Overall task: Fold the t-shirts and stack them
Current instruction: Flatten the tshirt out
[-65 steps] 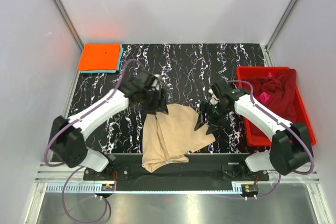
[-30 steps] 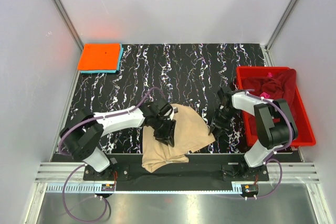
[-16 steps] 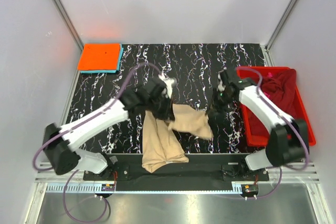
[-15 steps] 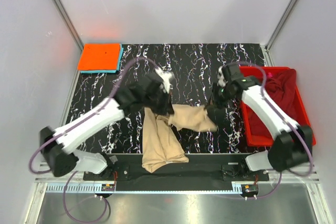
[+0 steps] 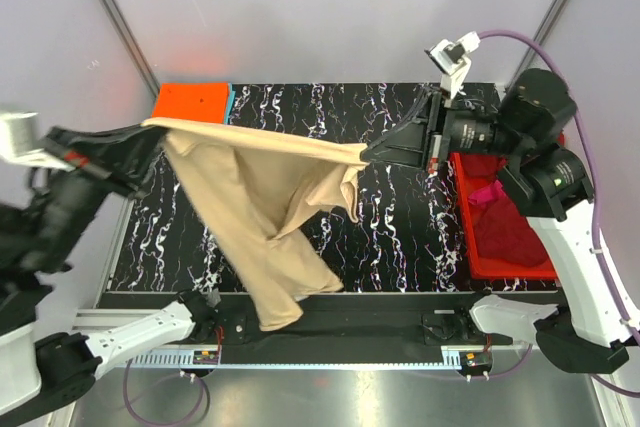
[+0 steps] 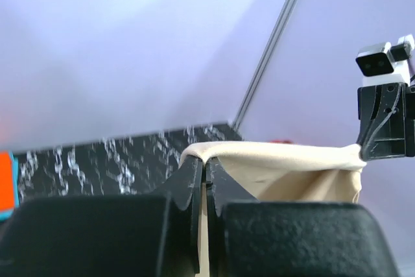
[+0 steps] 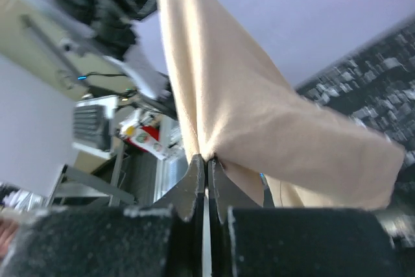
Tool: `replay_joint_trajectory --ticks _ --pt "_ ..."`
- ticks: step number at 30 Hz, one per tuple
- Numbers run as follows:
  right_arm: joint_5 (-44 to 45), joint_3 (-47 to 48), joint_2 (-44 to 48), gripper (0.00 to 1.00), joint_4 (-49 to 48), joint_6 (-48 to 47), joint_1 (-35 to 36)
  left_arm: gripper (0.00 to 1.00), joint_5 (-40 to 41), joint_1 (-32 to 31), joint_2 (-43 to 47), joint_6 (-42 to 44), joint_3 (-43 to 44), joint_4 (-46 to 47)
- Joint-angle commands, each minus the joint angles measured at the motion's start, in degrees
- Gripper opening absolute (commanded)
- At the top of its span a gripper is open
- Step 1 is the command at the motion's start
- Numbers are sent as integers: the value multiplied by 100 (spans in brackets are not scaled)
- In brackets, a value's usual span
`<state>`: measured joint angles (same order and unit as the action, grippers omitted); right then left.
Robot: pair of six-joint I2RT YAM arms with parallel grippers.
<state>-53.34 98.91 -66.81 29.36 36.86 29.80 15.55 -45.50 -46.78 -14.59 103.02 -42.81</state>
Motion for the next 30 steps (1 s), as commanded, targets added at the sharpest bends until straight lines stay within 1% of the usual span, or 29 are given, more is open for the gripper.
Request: replay_joint_trajectory --ticks 1,2,4,5,7,8,9,10,11,12,13,14,15,16,18,19,20,21,23,24,25,26,27,28,29,30 --pt "-1116 303 -69 0 -1701 1495 26 0 792 32 64 711 524 431" --pt "-1160 504 -130 0 -1793 1612 34 0 757 32 21 868 874 370" --pt "-1257 812 -340 0 -1672 1649 34 0 599 32 -286 1027 1306 221" --pt "-1301 1092 -403 0 -1636 1657 34 0 546 23 -566 1185 1743 64" --pt "-1529 1366 -657 0 -1662 1762 34 0 397 23 -787 1353 2063 53" --pt "-1600 1655 -745 0 -1662 1798 34 0 405 23 -884 1475 2264 105" --pt "-1661 1840 -842 0 -1610 1685 43 0 440 32 -1007 1624 2353 167" --pt "-1566 2103 -1078 0 -809 1319 35 0 492 23 -1052 1722 2406 402" --pt "-1322 2880 -1228 0 8 741 34 0 562 32 -1052 1888 2415 561" --pt "-884 3140 -1351 0 617 -57 34 0 659 32 -1052 1959 2389 711" --pt "-723 3212 -1483 0 1128 -248 34 0 738 15 -1052 2003 2354 973" --pt "-495 3091 -1519 0 1289 -441 26 0 730 -3 -1061 2039 2276 1072" --pt "133 2960 -1537 0 1369 -626 34 0 669 -3 -1156 1969 2249 1134" --pt "557 2845 -1642 0 1483 -654 34 0 503 -3 -1253 1856 2231 1125" --pt "1698 3176 -1887 0 1843 -907 17 0 222 -3 -1709 1486 2388 872" --pt "2035 3317 -2098 0 1940 -987 17 0 3 5 -1876 1320 2494 540" --pt "2552 3667 -2169 0 2063 -1058 17 0 -34 6 -2078 1101 2547 441" --pt "3270 3757 -2231 0 2099 -1224 -44 0 -61 6 -2115 1020 2486 396" --pt "4012 4002 -2337 0 2117 -1575 -158 0 -157 6 -2063 976 2294 431" --pt "4520 4074 -2354 0 2109 -1890 -211 0 -149 6 -2011 1010 2284 457" --pt "4700 4379 -2476 0 2187 -2006 -264 0 -36 6 -1949 1106 2345 457" --pt "4814 4556 -2547 0 2266 -2051 -325 0 44 6 -1801 1151 2380 440" --pt "4746 4619 -2565 0 2188 -2104 -378 0 131 6 -1703 1204 2380 440" --pt "4580 4480 -2479 0 2074 -2113 -370 0 263 6 -1589 1256 2328 379" --pt "3952 4340 -2408 0 1943 -2087 -379 0 325 6 -1310 1239 2249 326" --pt "3528 4225 -2364 0 1811 -1956 -370 0 378 6 -1142 1213 2144 291"
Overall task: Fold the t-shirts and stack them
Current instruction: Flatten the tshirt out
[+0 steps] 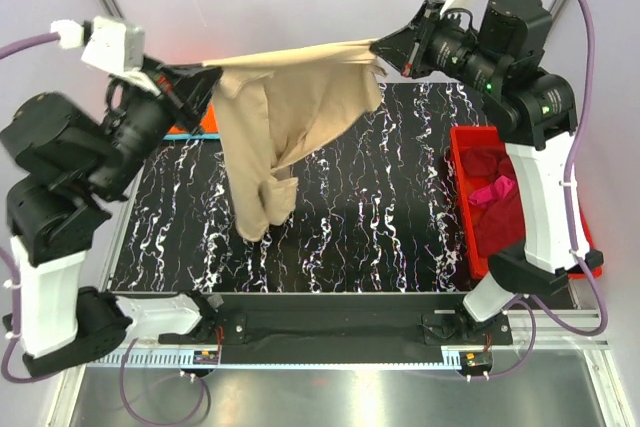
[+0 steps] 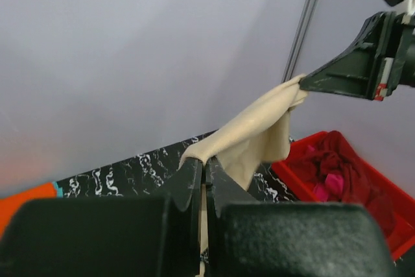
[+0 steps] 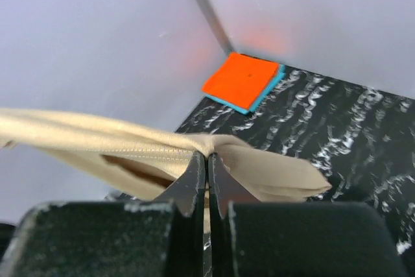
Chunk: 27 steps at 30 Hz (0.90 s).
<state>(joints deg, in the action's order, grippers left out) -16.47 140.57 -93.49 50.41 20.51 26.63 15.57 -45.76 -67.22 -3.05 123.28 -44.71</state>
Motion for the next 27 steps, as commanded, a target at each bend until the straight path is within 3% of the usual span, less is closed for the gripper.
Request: replay_joint_trajectory --ticks 1,2,6,7,10,13,17,18,19,22,24,25,26,27 --pt "-668 -160 358 0 -591 -224 -44 0 437 32 1086 -46 -179 411" --pt "-1709 -275 384 0 -785 -93 17 0 464 32 1436 -125 -312 349" --pt "-3270 -409 306 0 -1420 715 938 0 500 14 2072 -459 -551 -72" --pt "-3440 -173 140 0 -1290 743 1393 0 473 -3 2134 -477 -473 -256" --pt "-3767 -213 94 0 -1042 805 1783 0 359 -169 2196 -364 -332 -486" --pt "-3478 -730 419 0 -902 622 1802 0 350 -468 1768 -127 -471 -565" --pt "-2173 -1452 735 0 -516 296 1705 0 288 -540 783 173 -797 -565" --pt "-1350 -2072 971 0 -237 287 1592 0 -164 -322 206 269 -1119 -296" --pt "-1107 -2556 1113 0 19 348 1330 0 -1021 -85 27 270 -1453 20" --pt "-684 -3829 1455 0 459 550 392 0 -2807 1442 -606 -493 -2419 925" --pt "-454 -4596 1667 0 592 690 -164 0 -3182 1718 -1615 -872 -2450 964" --pt "-288 -5357 1798 0 627 726 -506 15 -3053 1772 -2010 -899 -2023 564" --pt "-139 -5704 1817 0 654 752 -1058 44 -2747 1781 -2919 -917 -1523 64" --pt "-59 -6030 1800 0 645 761 -1394 47 -2396 1746 -3320 -934 -1031 -472"
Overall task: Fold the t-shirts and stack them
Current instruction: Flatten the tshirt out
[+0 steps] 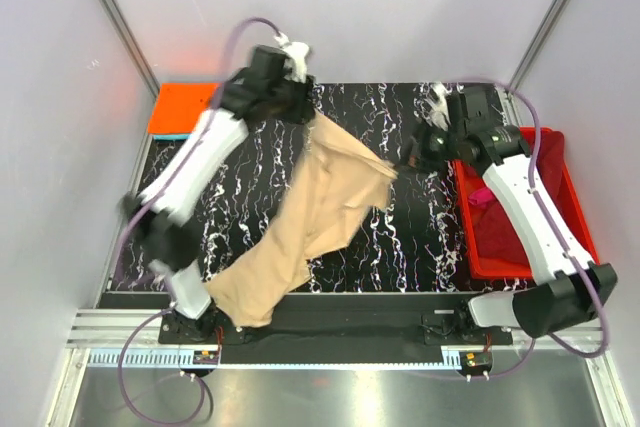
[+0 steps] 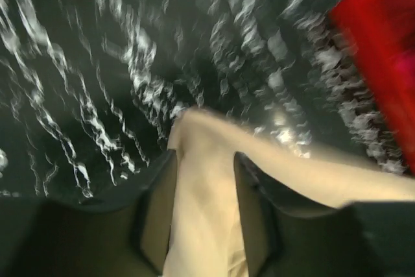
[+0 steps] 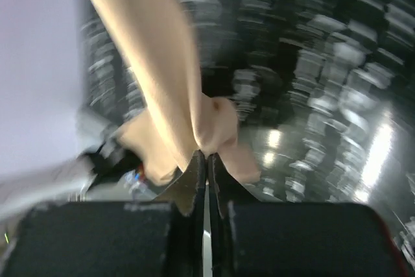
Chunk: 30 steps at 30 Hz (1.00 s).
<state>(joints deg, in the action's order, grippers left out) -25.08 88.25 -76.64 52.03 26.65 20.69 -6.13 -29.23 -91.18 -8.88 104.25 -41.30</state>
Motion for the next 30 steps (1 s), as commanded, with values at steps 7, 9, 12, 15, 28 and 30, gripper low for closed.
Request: replay_joint_trajectory --ticks 7,9,12,15,28,30 --pt "1180 -1408 -457 57 782 -327 -1541 69 255 -293 44 -631 -722 -803" --pt "1173 -1328 -483 62 783 -607 -1533 67 121 -486 792 -694 -1456 -704" --pt "655 -1275 -597 63 547 -829 -1472 63 -405 -1021 1584 -702 -2819 -547" --pt "-48 -1582 -746 63 -128 -567 -1305 66 -459 -1777 2094 -974 -3954 -230" --pt "126 -1864 -2170 52 -1740 428 -935 66 410 -3166 2042 -2731 -5651 78" --pt "47 -1846 -2407 52 -1784 393 -891 68 472 -3264 2008 -2855 -5792 96"
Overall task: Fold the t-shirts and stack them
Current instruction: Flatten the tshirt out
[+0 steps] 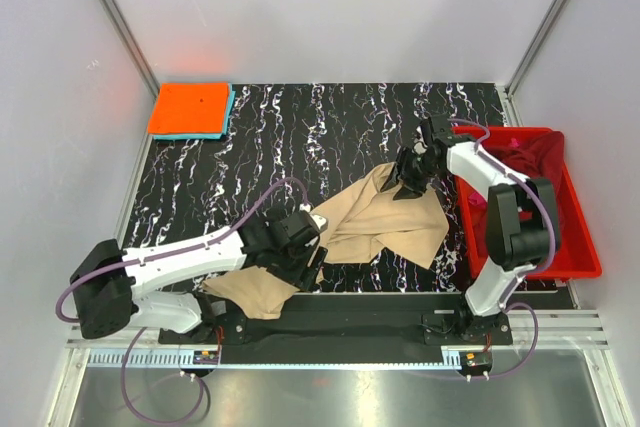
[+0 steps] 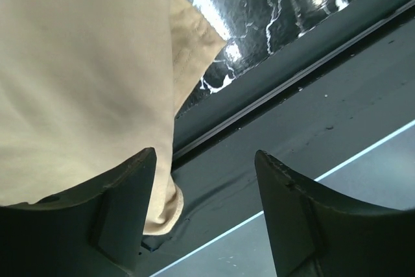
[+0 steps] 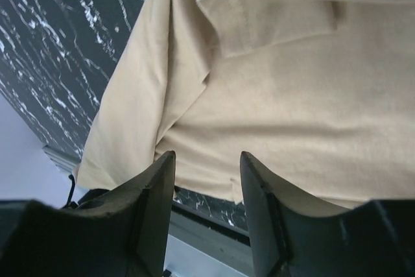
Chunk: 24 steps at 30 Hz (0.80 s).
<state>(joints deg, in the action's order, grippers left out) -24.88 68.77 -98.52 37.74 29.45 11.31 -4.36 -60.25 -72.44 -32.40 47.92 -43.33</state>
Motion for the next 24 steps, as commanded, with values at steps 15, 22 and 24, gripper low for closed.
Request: replay_joint_trajectory --ticks 15,22,24 --pt "98 -5 -914 47 -996 324 372 46 1313 -242 -762 -644 -353 369" --pt "36 136 -1187 42 -1128 386 504 34 1569 -233 -929 -504 -257 440" --pt "19 232 -1266 38 -1137 403 530 20 1675 -242 -921 -486 -196 413"
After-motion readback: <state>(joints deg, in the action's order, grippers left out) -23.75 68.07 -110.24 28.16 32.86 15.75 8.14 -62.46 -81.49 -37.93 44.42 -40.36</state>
